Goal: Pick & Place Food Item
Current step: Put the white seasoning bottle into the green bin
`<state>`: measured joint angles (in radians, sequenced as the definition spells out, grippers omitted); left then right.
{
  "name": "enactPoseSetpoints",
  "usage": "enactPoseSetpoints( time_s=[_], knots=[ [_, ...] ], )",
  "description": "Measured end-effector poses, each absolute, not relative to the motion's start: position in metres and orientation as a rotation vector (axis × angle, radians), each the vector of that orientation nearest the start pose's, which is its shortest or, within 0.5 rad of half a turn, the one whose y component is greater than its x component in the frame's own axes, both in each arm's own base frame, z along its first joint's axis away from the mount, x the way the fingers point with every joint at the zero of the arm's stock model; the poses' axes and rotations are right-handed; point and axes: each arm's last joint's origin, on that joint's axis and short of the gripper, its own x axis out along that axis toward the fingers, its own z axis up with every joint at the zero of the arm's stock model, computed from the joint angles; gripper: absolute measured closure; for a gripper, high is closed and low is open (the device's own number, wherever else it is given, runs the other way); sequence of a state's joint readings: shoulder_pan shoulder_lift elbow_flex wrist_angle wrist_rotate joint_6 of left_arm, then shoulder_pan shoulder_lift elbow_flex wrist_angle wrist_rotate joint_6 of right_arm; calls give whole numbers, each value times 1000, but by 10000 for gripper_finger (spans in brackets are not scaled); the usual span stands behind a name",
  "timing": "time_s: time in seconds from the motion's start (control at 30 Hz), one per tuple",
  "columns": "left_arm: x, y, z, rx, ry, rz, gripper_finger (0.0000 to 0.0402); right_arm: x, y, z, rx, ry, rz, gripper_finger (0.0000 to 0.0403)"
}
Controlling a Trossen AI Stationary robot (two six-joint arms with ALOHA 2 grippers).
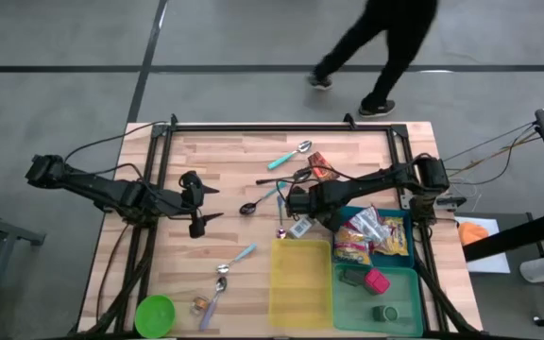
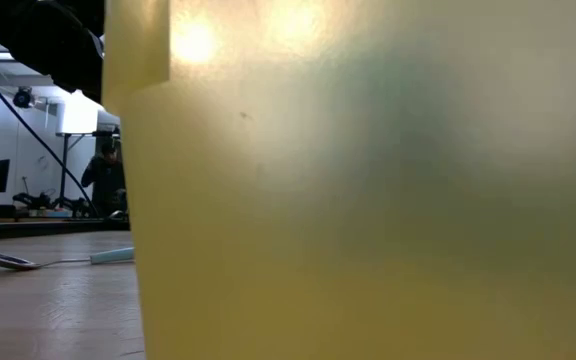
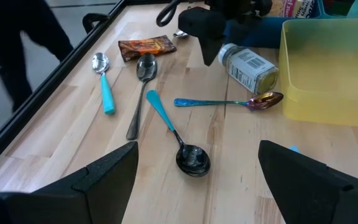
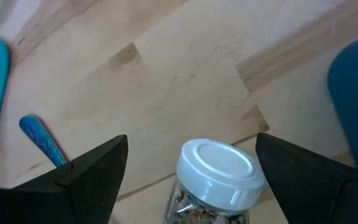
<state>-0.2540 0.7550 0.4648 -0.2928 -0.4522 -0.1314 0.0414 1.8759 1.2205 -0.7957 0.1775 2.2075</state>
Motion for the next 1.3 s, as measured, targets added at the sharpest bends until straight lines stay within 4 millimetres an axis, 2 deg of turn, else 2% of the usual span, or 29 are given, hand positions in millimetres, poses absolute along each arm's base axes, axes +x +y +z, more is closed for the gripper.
enactPoseSetpoints(
  time_s=[0.2,0.33,0.5,1.3],
  knots=[
    [156,-27,220,74,533,227,66,338,10,159,1593,657,-1580,51],
    [156,-27,220,74,533,228,66,339,17,161,1712,688,-1590,51],
    [156,-27,220,74,533,227,66,345,24,163,1805,632,-1551,51],
    [156,-27,220,74,533,228,66,339,22,153,1787,596,-1572,51]
  ],
)
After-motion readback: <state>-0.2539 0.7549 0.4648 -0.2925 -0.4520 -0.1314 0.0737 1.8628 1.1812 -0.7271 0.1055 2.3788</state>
